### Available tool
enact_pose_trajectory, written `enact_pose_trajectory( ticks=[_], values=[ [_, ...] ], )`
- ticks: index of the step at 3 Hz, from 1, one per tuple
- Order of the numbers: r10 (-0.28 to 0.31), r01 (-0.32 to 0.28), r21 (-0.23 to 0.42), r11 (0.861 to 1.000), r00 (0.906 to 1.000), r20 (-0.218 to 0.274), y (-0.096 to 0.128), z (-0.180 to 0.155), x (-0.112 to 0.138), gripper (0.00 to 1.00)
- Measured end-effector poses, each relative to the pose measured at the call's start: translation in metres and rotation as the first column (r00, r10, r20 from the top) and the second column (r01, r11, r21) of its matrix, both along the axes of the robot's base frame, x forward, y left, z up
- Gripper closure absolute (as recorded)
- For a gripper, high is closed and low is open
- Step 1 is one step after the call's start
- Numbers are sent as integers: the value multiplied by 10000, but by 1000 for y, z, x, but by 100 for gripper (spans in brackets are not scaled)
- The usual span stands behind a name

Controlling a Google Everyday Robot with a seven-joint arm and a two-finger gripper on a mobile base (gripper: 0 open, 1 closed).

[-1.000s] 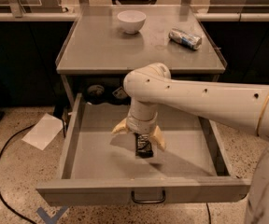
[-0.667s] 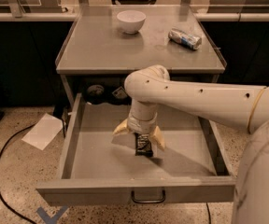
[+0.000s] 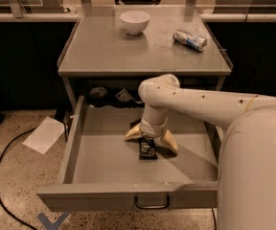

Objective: Pick rxbar chocolate from top drawer and place on counter

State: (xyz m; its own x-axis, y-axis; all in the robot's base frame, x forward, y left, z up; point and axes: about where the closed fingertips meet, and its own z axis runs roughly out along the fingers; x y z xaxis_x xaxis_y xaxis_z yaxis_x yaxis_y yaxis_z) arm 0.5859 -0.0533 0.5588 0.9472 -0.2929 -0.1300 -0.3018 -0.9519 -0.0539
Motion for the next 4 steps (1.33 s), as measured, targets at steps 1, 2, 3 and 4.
enact_pose_trajectory(
  ticks=[1,2,3,4],
  values=[
    [0,0,0,10000,10000,0,0,0,0,19],
    [0,0,0,10000,10000,-1,0,0,0,42],
    [0,0,0,10000,10000,-1,0,0,0,65],
    [0,0,0,10000,10000,-1,0,9,0,89]
  ],
)
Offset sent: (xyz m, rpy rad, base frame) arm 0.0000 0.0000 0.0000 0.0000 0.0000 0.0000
